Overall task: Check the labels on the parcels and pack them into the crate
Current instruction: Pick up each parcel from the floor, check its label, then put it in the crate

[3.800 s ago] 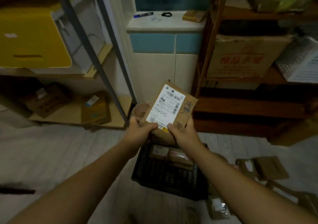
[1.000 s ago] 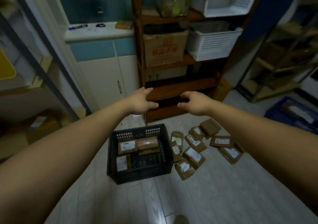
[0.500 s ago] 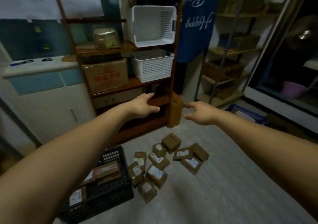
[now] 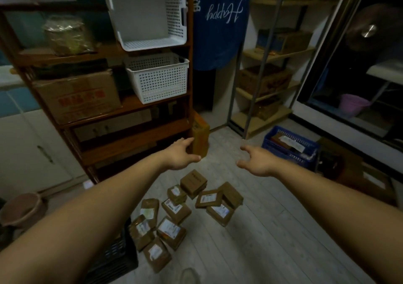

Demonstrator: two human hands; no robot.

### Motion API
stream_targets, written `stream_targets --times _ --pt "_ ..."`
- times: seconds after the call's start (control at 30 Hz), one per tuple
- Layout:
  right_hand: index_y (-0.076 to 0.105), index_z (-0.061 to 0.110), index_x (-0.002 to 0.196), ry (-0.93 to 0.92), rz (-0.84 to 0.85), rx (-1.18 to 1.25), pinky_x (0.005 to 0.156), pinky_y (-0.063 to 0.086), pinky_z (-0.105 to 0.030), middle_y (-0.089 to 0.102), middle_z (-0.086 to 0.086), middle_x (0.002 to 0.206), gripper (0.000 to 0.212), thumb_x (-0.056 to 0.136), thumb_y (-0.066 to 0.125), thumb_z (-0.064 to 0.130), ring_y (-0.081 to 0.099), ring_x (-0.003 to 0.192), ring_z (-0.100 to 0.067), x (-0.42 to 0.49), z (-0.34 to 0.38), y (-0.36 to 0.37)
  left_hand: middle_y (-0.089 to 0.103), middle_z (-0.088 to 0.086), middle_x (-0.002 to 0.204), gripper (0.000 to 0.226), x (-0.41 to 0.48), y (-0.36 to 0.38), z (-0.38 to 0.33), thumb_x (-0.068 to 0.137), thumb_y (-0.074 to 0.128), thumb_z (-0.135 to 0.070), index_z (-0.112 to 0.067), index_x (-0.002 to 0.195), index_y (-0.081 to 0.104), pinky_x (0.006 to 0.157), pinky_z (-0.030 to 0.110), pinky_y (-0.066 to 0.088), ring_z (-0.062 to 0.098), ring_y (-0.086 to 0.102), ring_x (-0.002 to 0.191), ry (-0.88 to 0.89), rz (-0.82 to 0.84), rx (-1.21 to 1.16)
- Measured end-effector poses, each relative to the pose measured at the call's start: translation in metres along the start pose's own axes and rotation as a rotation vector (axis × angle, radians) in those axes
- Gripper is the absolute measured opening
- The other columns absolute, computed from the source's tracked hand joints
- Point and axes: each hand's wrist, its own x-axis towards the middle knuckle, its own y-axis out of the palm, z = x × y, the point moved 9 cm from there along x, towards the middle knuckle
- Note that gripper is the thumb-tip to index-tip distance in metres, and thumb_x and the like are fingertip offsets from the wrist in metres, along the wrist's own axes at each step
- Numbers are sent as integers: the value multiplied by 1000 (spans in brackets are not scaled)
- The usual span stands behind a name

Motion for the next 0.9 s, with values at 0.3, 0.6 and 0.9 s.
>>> stream_targets --times 0.3,0.6,0.9 --pt "20 17 150 98 130 -52 107 28 -31 23 -9 155 73 91 53 47 30 138 -26 142 -53 -19 4 4 159 79 158 -6 -14 87 58 -46 -28 149 12 114 39 17 26 9 144 17 106 -91" --pt "23 18 149 22 239 -106 106 29 -31 25 -8 155 71 91 52 47 31 137 -26 265 -110 -33 14 4 157 79 264 26 -3 87 58 -47 -26 149 14 110 37 24 27 20 141 -119 124 -161" --pt "26 17 148 -88 522 -41 96 35 -26 31 -8 152 72 90 57 46 39 132 -24 407 -207 38 41 7 145 62 325 136 61 90 58 -34 -18 144 30 96 23 37 21 46 123 -511 -109 -485"
